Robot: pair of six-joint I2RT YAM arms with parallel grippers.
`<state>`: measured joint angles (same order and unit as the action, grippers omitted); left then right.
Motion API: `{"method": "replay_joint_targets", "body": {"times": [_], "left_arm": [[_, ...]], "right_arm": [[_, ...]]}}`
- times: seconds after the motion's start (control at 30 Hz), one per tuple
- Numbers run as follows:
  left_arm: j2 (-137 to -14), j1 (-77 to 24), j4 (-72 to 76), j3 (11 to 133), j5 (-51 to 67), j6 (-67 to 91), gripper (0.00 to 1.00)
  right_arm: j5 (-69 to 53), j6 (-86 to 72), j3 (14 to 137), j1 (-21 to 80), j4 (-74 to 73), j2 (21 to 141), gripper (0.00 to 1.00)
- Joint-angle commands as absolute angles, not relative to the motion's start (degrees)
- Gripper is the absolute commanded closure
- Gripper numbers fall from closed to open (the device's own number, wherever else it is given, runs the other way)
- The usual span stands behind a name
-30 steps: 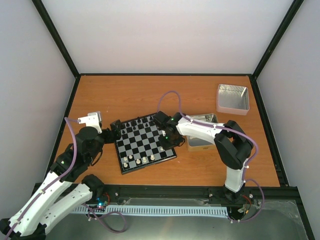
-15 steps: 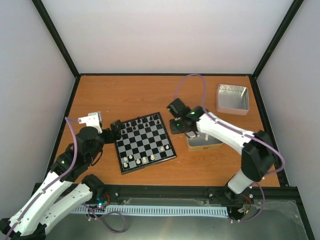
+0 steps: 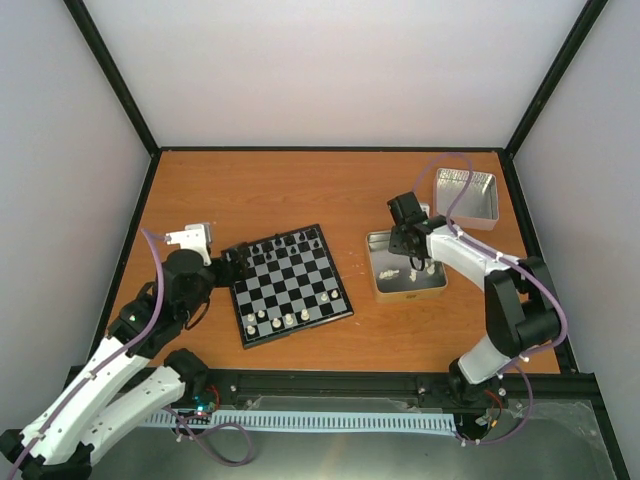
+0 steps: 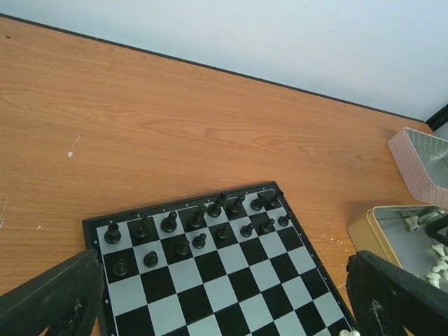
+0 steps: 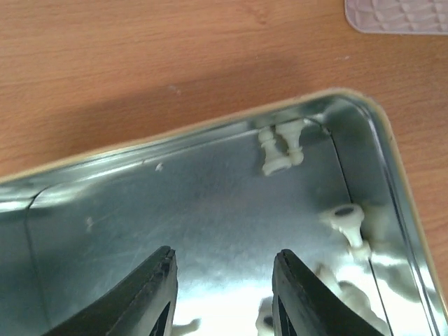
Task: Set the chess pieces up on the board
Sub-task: Pick up the chess piece from the storage box.
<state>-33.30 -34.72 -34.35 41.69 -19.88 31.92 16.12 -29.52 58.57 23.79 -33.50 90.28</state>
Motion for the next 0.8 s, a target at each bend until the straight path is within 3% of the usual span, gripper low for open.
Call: {"method": "replay_joint_targets", "body": {"times": [0.0,0.17,0.53,0.77], "left_arm": [[-34.0,-34.4,-32.8,42.0,-18.8,31.2,0.04],[-34.4,-34.5,-33.0,42.2,-18.7,31.7,0.04],[-39.1,-34.5,-31.4,43.4,-16.5,30.8,0.04],[-39.2,-34.4,-31.6,43.6,-16.2,30.5,0.04]], "right_arm": [[17.7,-26.2,57.2,20.5,-22.6,93.7,0.62],[17.2,-24.4,57.2,18.9,-20.7,97.6,0.64],[12.1,-23.1,54.6,16.6,-13.6,100.4,0.51],[12.1,-23.5,53.4,15.6,-13.4,99.9,0.5]]}}
